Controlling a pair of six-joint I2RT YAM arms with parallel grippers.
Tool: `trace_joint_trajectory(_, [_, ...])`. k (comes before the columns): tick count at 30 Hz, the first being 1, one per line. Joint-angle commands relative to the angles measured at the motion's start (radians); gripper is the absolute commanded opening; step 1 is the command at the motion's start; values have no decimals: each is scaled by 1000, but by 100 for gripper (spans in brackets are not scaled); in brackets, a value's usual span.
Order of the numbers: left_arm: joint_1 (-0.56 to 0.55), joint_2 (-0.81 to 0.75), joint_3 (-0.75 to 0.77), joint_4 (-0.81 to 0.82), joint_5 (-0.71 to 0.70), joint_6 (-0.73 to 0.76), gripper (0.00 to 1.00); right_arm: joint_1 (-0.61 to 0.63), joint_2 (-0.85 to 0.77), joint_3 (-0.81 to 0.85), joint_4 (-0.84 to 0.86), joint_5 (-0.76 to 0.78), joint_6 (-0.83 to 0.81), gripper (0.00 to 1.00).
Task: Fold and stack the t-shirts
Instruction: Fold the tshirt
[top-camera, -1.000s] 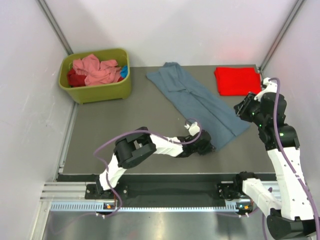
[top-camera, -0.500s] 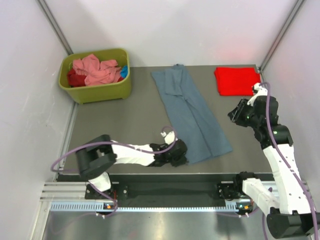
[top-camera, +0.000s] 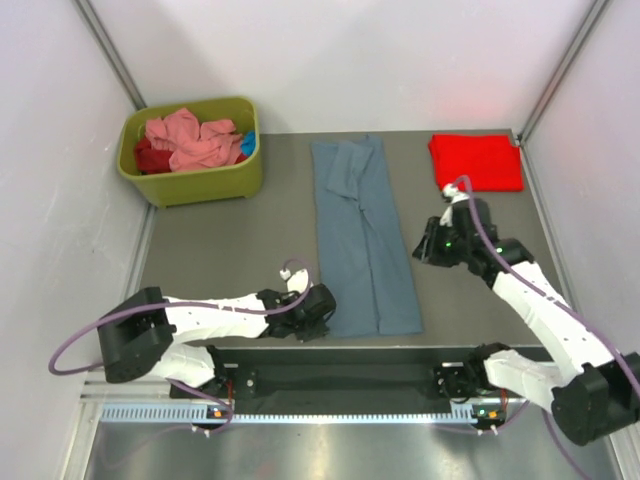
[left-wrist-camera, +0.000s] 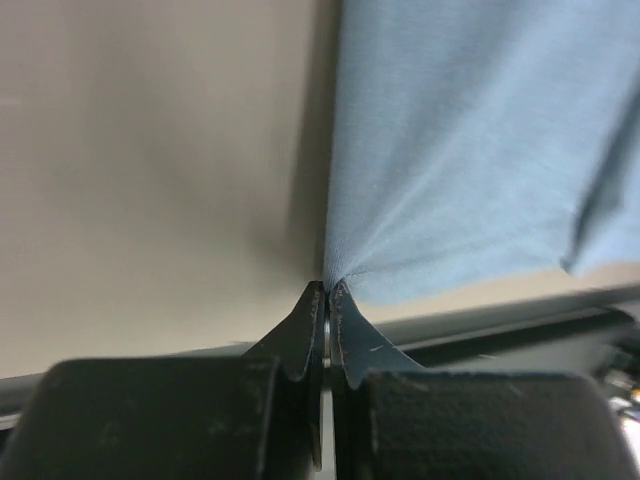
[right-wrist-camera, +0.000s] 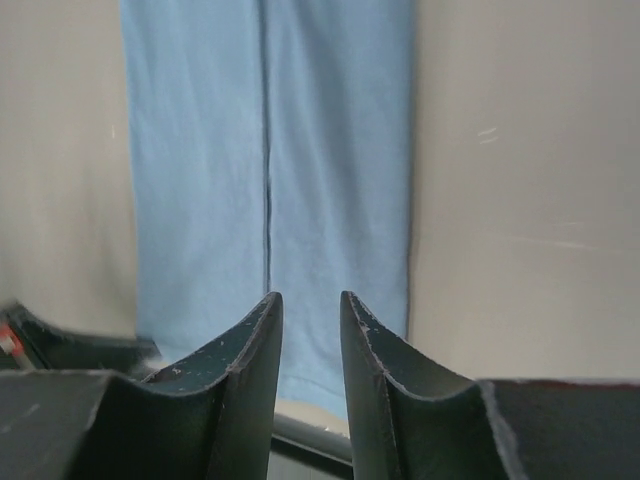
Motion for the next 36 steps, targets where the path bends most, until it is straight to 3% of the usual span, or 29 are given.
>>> trace_joint_trajectory(1, [24, -57, -25, -96, 26, 53, 0, 133, 36, -16, 54, 91, 56, 31])
trace_joint_trajectory(10, [196, -258, -135, -167, 98, 186, 0, 313, 22, -160, 23, 151, 187, 33])
trace_joint_trajectory(12, [211, -289, -135, -161, 125, 212, 7, 327, -2, -203, 19, 137, 233, 34])
trace_joint_trajectory(13, [211, -307, -131, -161, 133, 222, 18, 336, -22, -245, 17, 129, 242, 35])
trace_joint_trajectory(16, [213, -316, -100, -147, 177, 258, 36, 367, -53, -298, 17, 88, 286, 37])
trace_joint_trajectory(19, [213, -290, -74, -113, 248, 285, 41, 414, -67, -334, 45, 53, 337, 38])
trace_joint_trajectory(27, [213, -209, -43, -158, 266, 315, 39, 554, -44, -394, 99, 101, 470, 38])
trace_joint_trajectory(36, [236, -302, -54, -224, 222, 338, 42, 649, 8, -409, 119, 180, 527, 35])
